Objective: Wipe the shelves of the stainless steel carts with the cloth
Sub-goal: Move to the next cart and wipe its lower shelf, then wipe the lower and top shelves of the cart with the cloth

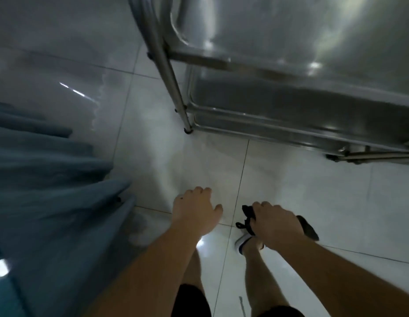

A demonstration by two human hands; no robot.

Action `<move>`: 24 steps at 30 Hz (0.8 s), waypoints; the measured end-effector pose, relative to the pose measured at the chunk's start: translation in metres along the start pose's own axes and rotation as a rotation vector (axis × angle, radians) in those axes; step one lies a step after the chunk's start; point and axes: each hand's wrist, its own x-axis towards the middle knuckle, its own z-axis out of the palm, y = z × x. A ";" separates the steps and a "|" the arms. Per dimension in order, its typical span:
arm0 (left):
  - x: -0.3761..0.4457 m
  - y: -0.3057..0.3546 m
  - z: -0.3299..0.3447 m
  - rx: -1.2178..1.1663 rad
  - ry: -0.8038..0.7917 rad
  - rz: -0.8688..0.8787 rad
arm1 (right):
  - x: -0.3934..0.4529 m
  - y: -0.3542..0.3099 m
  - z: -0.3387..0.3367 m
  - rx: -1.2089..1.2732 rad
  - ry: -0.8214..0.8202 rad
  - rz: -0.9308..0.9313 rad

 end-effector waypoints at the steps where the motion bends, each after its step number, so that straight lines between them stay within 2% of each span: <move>1: -0.020 -0.004 -0.013 -0.033 0.005 0.001 | -0.017 -0.008 -0.018 0.006 0.004 0.006; 6: -0.102 -0.022 -0.089 -0.072 0.027 0.009 | -0.086 -0.045 -0.110 -0.008 0.041 0.015; 11: -0.148 -0.048 -0.173 -0.123 0.119 0.023 | -0.121 -0.090 -0.192 -0.024 0.168 -0.026; 18: -0.167 -0.093 -0.261 -0.168 0.271 -0.069 | -0.124 -0.147 -0.294 0.062 0.227 -0.118; 24: -0.179 -0.123 -0.348 -0.184 0.422 -0.192 | -0.091 -0.193 -0.406 0.152 0.309 -0.284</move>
